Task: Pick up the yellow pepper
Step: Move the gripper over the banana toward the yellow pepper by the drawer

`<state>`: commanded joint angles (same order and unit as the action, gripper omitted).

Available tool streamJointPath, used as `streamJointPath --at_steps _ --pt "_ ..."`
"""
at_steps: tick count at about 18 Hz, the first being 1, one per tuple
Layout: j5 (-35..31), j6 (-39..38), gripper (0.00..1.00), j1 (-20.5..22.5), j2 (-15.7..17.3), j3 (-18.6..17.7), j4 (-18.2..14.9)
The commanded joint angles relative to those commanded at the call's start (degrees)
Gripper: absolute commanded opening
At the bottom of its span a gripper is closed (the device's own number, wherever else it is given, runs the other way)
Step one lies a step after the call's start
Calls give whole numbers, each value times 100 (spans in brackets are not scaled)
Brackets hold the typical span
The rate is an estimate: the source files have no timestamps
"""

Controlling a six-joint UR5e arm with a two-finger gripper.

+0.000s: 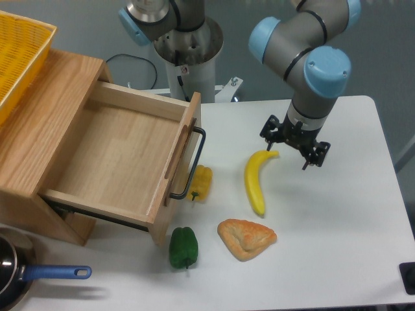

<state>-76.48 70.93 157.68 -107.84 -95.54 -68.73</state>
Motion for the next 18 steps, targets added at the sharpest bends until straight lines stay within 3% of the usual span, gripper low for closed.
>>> streamJointPath --at_steps 4,8,10,14,18 --pt "941 -27 100 122 -105 -122 -61" --pt "1030 34 100 220 -263 -316 -193" --pt "1231 8 100 290 -596 -273 -202" --pt "1556 -62 100 255 -853 -290 -219" --pt "2137 -71 100 290 -870 -220 -728"
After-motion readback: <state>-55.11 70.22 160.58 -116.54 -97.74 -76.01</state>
